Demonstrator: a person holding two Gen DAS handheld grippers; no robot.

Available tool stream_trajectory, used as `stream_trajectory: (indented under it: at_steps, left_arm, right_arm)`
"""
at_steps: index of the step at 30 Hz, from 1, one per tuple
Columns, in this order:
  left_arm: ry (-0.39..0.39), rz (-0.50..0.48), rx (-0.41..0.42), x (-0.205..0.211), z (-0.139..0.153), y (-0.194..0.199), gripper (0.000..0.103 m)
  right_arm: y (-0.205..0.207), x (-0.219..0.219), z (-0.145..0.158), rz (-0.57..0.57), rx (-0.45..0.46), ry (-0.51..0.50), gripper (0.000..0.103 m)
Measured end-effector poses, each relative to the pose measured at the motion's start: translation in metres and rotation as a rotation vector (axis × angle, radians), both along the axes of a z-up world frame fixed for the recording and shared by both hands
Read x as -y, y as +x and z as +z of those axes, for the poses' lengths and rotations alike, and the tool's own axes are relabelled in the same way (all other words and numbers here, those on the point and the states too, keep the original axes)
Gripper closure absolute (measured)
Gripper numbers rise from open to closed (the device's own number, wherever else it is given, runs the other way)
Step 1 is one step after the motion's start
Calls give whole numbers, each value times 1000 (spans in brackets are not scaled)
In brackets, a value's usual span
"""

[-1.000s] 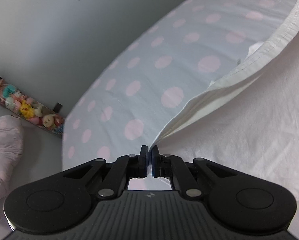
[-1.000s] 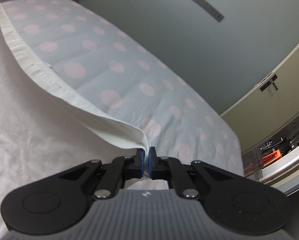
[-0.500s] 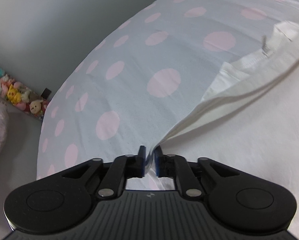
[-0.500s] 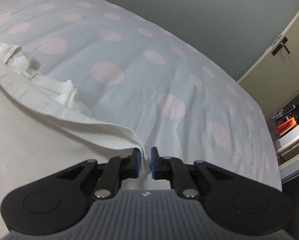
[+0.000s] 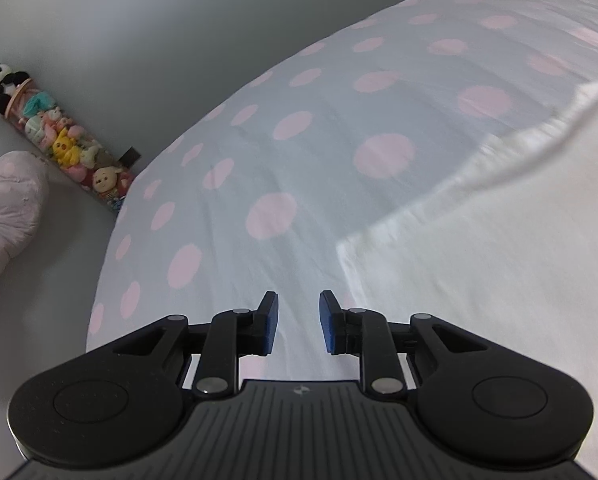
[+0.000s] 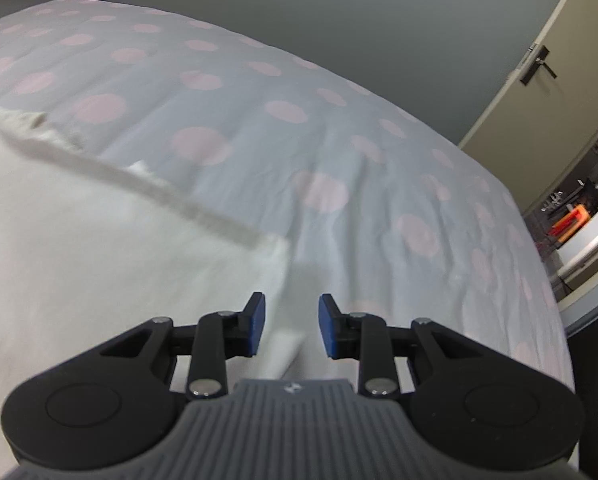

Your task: Fold clothes

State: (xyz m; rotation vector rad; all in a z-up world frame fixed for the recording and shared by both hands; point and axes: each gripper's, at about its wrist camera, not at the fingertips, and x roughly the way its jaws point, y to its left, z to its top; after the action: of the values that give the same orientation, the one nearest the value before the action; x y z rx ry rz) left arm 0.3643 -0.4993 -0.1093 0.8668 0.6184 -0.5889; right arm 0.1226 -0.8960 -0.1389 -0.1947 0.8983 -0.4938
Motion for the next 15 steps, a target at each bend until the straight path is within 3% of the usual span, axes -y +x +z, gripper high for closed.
stream_trajectory:
  at_steps: [6,10,15]
  left_arm:
    - [-45,-103,-14,-43,2,-64,82]
    - [0,-199,27,-69,-5,-114,82]
    - [117,-301,79,-90,-32,-169,79]
  right_arm:
    - [-54,-51,2,92,9,41,72]
    - [-89,-90,-1,167,-8,34,69]
    - [-130,-134,-17,263,-43,36,69]
